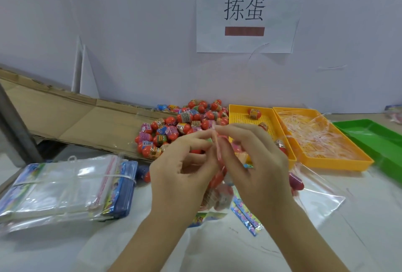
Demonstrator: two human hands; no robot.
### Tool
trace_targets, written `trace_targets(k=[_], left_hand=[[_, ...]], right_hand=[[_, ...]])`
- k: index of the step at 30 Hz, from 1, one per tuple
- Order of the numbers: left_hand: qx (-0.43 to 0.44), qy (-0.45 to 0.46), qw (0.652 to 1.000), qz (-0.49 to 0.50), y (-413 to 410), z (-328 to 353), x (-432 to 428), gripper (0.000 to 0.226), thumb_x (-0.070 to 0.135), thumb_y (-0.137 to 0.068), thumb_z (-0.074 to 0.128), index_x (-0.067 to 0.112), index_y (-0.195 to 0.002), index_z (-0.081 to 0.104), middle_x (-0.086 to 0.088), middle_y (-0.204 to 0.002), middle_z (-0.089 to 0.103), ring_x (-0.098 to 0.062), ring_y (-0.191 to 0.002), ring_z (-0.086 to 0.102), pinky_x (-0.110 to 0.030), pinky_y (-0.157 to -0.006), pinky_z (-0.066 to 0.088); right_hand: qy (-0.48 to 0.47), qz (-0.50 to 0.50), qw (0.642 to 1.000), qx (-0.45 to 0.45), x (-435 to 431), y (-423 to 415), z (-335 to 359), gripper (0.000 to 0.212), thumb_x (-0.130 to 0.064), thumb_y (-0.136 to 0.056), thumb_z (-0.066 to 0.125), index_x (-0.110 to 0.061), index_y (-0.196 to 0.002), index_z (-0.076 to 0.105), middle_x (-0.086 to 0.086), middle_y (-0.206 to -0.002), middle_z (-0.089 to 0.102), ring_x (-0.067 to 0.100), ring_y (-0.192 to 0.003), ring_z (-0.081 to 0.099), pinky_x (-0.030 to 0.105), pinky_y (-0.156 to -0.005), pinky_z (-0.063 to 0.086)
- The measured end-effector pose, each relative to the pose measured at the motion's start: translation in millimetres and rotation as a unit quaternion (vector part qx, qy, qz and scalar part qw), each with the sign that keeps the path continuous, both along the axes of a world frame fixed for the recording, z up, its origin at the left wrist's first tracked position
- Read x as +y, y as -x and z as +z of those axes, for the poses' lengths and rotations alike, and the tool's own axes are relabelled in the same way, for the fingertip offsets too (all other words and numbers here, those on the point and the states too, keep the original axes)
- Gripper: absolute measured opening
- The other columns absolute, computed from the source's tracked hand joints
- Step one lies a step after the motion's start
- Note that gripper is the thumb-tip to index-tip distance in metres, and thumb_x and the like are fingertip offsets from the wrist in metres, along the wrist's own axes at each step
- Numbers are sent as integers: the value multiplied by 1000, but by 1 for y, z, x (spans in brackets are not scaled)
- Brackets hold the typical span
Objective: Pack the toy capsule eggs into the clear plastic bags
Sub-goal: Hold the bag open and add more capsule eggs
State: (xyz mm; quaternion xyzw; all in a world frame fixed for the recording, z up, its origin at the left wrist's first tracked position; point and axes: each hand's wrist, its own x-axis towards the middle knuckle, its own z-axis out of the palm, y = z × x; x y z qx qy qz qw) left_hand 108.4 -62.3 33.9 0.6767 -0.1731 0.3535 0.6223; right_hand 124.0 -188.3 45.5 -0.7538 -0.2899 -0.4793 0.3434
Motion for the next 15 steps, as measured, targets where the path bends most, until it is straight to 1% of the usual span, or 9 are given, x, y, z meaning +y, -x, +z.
trace_targets(k=[4, 6, 9, 12, 15], left_hand=[[-32, -79, 996, -5, -2, -1, 2, 4, 22, -82, 67, 25, -85, 66, 18, -110, 69, -6, -69, 70, -16, -61, 54], [-34, -94, 995, -2, -2, -1, 3, 5, 22, -81, 67, 25, -85, 65, 19, -112, 67, -4, -69, 69, -13, -62, 53], [-33, -105, 994, -5, -3, -1, 5, 7, 23, -81, 65, 26, -86, 66, 19, -112, 66, -1, -71, 69, -10, -64, 52], [-44, -126, 991, 0, -4, -3, 6, 7, 21, -81, 64, 25, -87, 66, 21, -109, 68, 1, -74, 68, -9, -66, 51], [-51, -135, 989, 1, -3, -2, 4, 8, 22, -83, 63, 25, -90, 65, 28, -105, 68, 4, -75, 68, -9, -67, 52]], right_hand=[[-19, 13, 998, 55, -8, -3, 2, 16, -9, -87, 67, -7, -102, 71, 0, -92, 69, 5, -82, 62, 14, -73, 50], [-12, 31, 998, 59, -12, -4, 4, 16, -9, -86, 67, -8, -101, 72, -1, -91, 70, 6, -82, 63, 16, -72, 51], [17, 14, 999, 45, -14, -5, 4, 15, -13, -88, 67, -7, -99, 74, 1, -90, 71, 10, -81, 64, 21, -72, 53], [48, -28, 998, 7, -13, -5, 3, 16, -15, -89, 63, -4, -93, 74, 2, -84, 70, 6, -77, 57, 15, -70, 48], [48, -48, 998, -10, -12, -3, 1, 16, -13, -87, 61, -3, -88, 73, 3, -78, 69, 7, -76, 52, 14, -68, 45]])
